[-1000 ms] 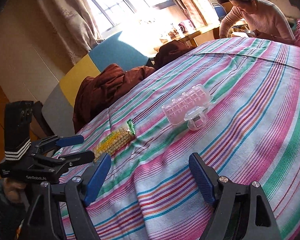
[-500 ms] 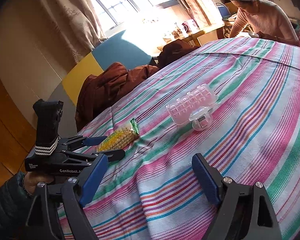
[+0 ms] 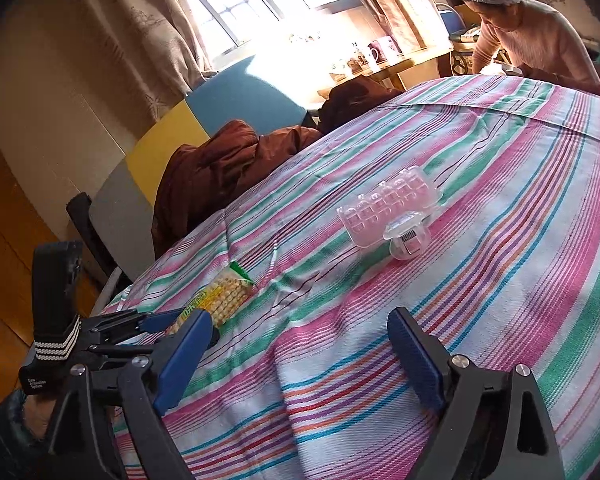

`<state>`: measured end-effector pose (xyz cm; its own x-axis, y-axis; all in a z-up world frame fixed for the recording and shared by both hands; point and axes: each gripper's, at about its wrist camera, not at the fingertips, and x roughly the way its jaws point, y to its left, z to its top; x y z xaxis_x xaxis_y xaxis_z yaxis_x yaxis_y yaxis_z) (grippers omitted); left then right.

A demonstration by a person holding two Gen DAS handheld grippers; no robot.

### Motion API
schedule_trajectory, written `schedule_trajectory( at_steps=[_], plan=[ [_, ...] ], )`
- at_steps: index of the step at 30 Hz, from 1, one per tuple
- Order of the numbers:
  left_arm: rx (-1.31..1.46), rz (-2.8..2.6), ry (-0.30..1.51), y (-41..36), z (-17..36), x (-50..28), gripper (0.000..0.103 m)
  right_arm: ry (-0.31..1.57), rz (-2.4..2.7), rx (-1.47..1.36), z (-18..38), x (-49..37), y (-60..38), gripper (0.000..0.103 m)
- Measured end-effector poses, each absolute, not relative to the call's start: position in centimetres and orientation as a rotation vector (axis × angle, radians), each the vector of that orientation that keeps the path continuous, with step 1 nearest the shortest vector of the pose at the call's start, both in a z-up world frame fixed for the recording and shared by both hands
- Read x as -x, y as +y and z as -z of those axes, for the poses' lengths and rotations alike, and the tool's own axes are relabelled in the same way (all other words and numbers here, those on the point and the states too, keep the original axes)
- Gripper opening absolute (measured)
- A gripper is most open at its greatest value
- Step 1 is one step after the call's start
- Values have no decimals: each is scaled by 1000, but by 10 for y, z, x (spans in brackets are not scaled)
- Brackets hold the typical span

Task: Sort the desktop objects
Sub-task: 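Grasp the Weidan cracker pack with the left tool, then grasp the pink roller container with the right tool while the left tool holds the crackers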

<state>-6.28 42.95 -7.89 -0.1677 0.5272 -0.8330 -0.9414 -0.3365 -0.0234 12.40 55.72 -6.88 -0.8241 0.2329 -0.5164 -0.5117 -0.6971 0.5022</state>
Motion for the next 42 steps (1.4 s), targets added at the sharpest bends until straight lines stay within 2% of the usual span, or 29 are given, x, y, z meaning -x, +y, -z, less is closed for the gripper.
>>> schedule_trajectory(
  at_steps=[8,16,25,37,40,42],
  plan=[
    [985,-1829,557,367,76,35,52,911,-2526,624,68,-120,557,98],
    [964,-1876,479,314,75,13,52,936,-2533,670,64,-122,561,96],
    [947,-1880,370,296,78,14,52,609,-2412,768,28,-108,589,96],
    [977,-1852,269,291,81,22,53,376,-2298,1133,47,-53,628,97],
    [984,-1844,253,290,82,23,54,354,-2286,1158,52,-51,627,90],
    [989,-1841,244,290,82,24,54,353,-2285,1161,54,-52,625,69]
  ],
)
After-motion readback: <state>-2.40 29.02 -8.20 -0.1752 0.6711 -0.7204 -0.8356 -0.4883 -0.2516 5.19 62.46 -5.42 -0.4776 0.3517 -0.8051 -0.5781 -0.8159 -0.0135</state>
